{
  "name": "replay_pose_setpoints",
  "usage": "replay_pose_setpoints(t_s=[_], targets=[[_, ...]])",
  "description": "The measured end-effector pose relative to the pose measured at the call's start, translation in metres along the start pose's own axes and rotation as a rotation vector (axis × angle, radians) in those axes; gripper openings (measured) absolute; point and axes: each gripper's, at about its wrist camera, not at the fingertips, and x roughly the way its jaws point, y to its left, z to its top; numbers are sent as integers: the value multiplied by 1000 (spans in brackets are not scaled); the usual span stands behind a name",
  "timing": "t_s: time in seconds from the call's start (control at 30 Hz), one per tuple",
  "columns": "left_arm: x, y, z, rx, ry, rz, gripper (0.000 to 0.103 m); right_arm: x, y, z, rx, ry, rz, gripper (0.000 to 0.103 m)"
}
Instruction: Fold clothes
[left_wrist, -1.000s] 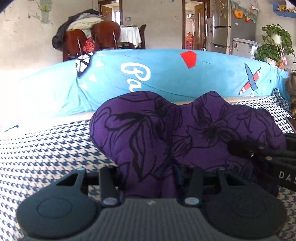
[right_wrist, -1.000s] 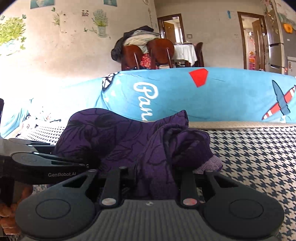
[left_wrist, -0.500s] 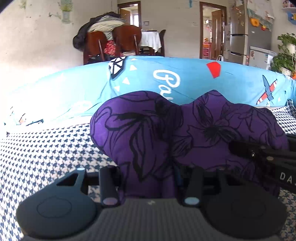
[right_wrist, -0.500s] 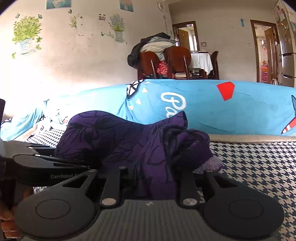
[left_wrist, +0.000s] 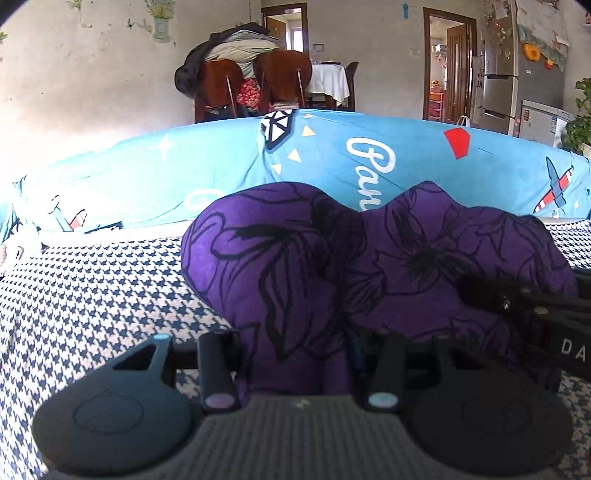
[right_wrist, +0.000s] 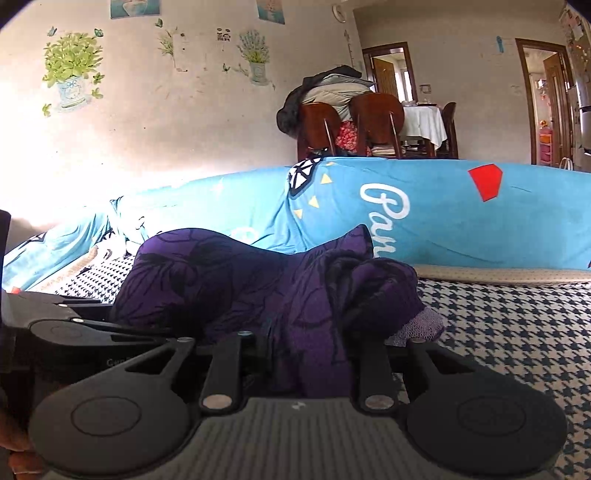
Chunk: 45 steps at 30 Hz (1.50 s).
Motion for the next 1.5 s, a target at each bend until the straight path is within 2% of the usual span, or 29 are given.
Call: replay_pose_setpoints(t_s=[0.5,1.07,1.5], targets=[[-1,21,-3,-31,-10,69,44,18,24,3,-14,10,41,26],[6,75,-9,-126,-5,162,44,54,83,12,-75,27,129,26],[12,115,-16,-185,-6,261,44,87,125,21,-112,24,205,26]])
